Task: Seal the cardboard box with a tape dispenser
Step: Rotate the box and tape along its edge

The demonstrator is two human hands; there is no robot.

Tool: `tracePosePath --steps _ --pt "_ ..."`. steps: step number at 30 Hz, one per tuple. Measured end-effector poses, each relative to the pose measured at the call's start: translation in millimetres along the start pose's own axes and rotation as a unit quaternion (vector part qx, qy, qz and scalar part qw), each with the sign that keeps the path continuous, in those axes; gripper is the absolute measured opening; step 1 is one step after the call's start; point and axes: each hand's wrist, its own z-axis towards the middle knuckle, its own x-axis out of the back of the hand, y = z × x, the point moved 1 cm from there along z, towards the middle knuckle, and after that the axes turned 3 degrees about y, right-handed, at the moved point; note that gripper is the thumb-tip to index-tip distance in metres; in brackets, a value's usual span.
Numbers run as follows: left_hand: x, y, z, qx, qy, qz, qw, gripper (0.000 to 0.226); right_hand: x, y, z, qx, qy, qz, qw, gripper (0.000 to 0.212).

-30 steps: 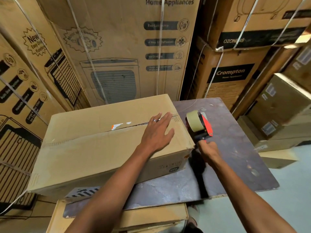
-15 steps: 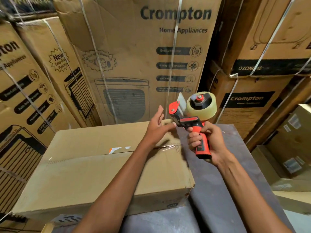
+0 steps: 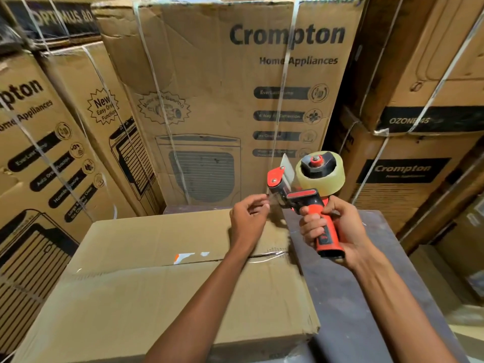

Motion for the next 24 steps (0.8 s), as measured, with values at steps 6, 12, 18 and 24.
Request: tracePosePath --steps 6,12,18,24 --pt "6.8 -10.8 21.1 -0.047 -0.033 0.106 0.993 0.024 -4.5 -13.7 2.7 0.048 0.052 -0.046 0.996 0.023" --pt "7.3 -17.5 40.1 -0.027 -0.080 0.130 0.988 0.048 -2.4 -27.4 11.7 0.097 0.051 -0.085 0.990 0.042" --pt "-3.3 -3.8 71.1 0.005 -0.174 0.133 0.976 0.085 -2.0 -24.6 30.8 0.133 0.113 -0.161 0.971 0.017" --pt "-7.6 -7.5 88.0 0.034 -0.260 0.118 0.958 0.093 9.1 -10.9 51.4 0.138 0.164 -0.233 0.949 0.016"
